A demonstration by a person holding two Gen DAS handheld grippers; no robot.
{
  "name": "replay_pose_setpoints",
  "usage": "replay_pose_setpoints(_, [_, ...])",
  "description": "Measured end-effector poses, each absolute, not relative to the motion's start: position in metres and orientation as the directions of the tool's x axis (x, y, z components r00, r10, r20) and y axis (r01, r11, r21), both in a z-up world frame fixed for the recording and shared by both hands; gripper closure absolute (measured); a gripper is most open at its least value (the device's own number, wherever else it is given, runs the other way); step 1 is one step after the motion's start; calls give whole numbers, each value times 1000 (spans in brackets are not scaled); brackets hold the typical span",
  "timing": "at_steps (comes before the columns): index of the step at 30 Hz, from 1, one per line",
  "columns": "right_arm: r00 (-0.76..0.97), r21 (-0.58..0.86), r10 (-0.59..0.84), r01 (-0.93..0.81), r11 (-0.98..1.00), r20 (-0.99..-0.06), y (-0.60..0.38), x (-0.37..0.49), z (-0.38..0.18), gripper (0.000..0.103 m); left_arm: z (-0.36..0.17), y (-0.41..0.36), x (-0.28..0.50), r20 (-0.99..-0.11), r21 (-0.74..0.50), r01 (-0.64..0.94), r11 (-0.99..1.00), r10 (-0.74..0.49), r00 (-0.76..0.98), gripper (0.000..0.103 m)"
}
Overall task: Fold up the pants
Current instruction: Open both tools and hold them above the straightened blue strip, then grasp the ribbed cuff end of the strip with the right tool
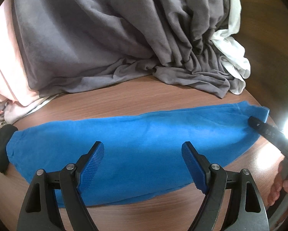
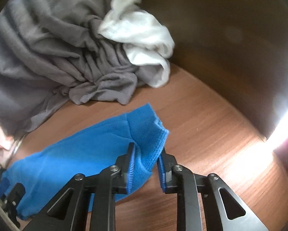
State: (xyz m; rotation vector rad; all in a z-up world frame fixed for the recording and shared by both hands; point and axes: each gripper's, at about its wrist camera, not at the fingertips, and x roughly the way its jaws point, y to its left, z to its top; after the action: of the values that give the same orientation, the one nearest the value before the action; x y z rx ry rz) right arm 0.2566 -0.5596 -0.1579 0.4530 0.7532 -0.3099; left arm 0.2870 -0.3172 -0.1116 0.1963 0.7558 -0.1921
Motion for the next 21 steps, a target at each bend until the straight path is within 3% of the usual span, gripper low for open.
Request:
replay_pose_setpoints(11, [802,-63,-202,203,977,-562,-480,259,-82,83,-113,-245,297,-728,77,69,995,9,685,20])
replay_pose_setpoints(21, [876,-279,-108,-32,960,-471,-376,267,-54,84,-110,-152,297,-733,45,-108,993,107,672,20])
